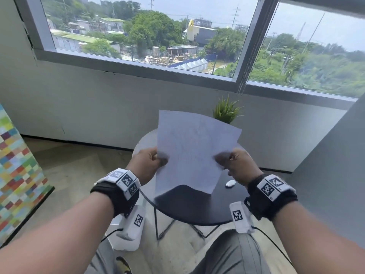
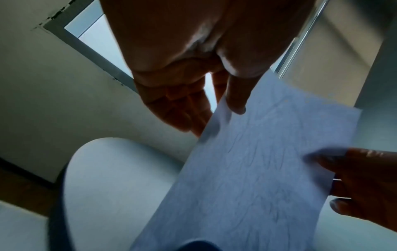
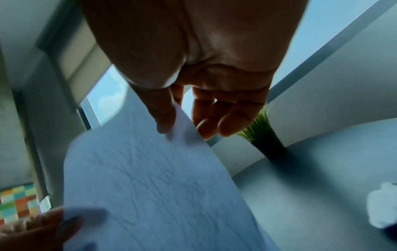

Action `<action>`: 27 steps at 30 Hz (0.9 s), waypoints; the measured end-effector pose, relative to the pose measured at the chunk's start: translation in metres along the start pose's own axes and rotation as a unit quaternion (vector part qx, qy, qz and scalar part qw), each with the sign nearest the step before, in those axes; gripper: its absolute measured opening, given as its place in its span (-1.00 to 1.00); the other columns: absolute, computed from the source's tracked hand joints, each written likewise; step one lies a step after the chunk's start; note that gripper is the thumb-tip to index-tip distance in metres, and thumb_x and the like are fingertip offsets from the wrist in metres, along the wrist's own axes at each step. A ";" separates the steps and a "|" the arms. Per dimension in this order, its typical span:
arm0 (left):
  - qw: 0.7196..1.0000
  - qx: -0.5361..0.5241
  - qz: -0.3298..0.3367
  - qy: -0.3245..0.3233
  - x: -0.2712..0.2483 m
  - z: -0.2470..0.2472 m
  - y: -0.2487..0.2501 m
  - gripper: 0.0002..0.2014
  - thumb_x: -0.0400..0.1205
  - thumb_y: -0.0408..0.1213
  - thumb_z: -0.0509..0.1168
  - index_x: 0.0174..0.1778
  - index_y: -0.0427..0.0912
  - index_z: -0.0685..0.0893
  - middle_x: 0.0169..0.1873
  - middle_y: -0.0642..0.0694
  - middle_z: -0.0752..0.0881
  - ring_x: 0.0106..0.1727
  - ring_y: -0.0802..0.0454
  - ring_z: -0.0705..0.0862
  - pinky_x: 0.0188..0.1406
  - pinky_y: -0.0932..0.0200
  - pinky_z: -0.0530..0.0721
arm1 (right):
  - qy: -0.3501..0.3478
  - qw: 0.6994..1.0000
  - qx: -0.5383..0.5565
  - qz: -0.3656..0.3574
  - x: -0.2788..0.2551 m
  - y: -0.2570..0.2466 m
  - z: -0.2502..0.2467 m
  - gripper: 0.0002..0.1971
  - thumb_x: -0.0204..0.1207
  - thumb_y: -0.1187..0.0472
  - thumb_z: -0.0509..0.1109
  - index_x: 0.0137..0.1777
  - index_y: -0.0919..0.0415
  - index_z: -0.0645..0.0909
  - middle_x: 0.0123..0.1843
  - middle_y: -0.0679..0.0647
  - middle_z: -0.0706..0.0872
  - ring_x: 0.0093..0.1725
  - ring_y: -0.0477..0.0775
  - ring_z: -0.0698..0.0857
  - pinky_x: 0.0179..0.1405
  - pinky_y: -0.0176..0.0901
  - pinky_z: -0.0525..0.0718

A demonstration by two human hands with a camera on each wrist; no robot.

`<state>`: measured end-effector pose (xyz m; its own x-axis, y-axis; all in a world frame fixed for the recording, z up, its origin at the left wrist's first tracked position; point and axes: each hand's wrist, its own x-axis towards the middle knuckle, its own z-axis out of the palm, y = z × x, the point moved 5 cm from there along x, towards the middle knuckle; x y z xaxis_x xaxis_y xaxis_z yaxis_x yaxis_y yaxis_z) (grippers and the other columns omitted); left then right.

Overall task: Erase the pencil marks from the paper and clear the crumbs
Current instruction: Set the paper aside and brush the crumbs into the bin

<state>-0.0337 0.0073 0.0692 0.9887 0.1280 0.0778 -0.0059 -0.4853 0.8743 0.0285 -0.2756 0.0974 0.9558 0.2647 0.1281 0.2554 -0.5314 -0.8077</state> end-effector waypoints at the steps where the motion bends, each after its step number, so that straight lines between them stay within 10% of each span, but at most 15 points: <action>1: 1.000 0.014 -0.011 -0.008 0.000 0.002 -0.003 -0.86 0.64 -0.18 0.41 -0.15 0.20 0.77 -0.35 0.25 0.78 -0.31 0.29 0.67 -0.24 0.27 0.59 | 0.005 1.000 -0.014 0.010 0.000 0.006 0.000 -0.90 0.52 0.02 0.48 -0.16 -0.03 0.78 -0.37 -0.18 0.75 -0.31 -0.09 0.69 -0.31 -0.14 0.58; 10: 0.998 0.050 -0.033 0.033 0.017 -0.014 -0.006 -0.94 0.59 -0.07 0.43 -0.09 0.08 0.72 -0.35 0.10 0.76 -0.19 -0.02 0.71 0.03 -0.04 0.71 | 0.018 0.998 -0.016 0.054 0.006 0.006 0.000 -0.89 0.54 0.16 0.46 -0.20 0.08 0.74 -0.45 -0.13 0.67 -0.41 -0.04 0.63 -0.43 -0.18 0.54; 15: 0.977 0.133 0.056 0.154 0.007 -0.013 0.014 -0.62 0.57 -0.07 0.44 0.24 0.05 0.50 0.00 0.02 0.53 -0.01 -0.01 0.61 0.11 -0.01 0.61 | 0.027 0.983 0.125 0.132 0.022 0.014 0.006 -0.98 0.57 0.30 0.42 -0.08 0.23 0.65 -0.29 0.11 0.65 -0.48 0.06 0.58 -0.56 -0.18 0.54; 18: 0.959 0.236 0.147 0.049 -0.005 0.016 0.022 -0.57 0.58 0.01 0.38 0.34 0.15 0.43 0.15 0.08 0.44 0.15 0.02 0.60 0.20 -0.08 0.62 | 0.038 0.959 0.194 0.204 0.033 0.034 0.016 -0.87 0.56 0.27 0.42 0.06 0.27 0.62 -0.21 0.18 0.65 -0.48 0.04 0.61 -0.53 -0.18 0.60; 23: 0.911 0.371 0.056 -0.173 0.007 0.066 -0.009 -0.01 0.41 0.38 0.37 0.60 0.53 -0.18 0.67 0.14 0.04 0.46 -0.05 0.54 0.37 -0.14 0.59 | 0.044 0.911 0.308 0.272 0.052 0.050 0.040 -0.88 0.61 0.34 0.33 -0.10 0.12 0.55 -0.28 0.07 0.60 -0.46 0.01 0.58 -0.46 -0.17 0.62; 27: 0.928 0.340 0.008 -0.151 0.051 0.069 -0.027 -0.40 0.71 -0.16 0.16 0.63 0.44 0.21 0.71 0.16 0.09 0.66 0.06 0.26 0.59 0.14 0.25 | 0.009 0.901 0.322 0.292 0.066 0.061 0.053 -0.84 0.63 0.15 0.38 0.02 0.20 0.49 -0.18 0.16 0.60 -0.40 0.06 0.63 -0.52 -0.15 0.64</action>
<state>0.0275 -0.0326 0.0168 0.9867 -0.0831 -0.1396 -0.0272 -0.9317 0.3623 0.0997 -0.2479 0.0267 0.9033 0.0759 -0.4223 -0.4237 0.0021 -0.9058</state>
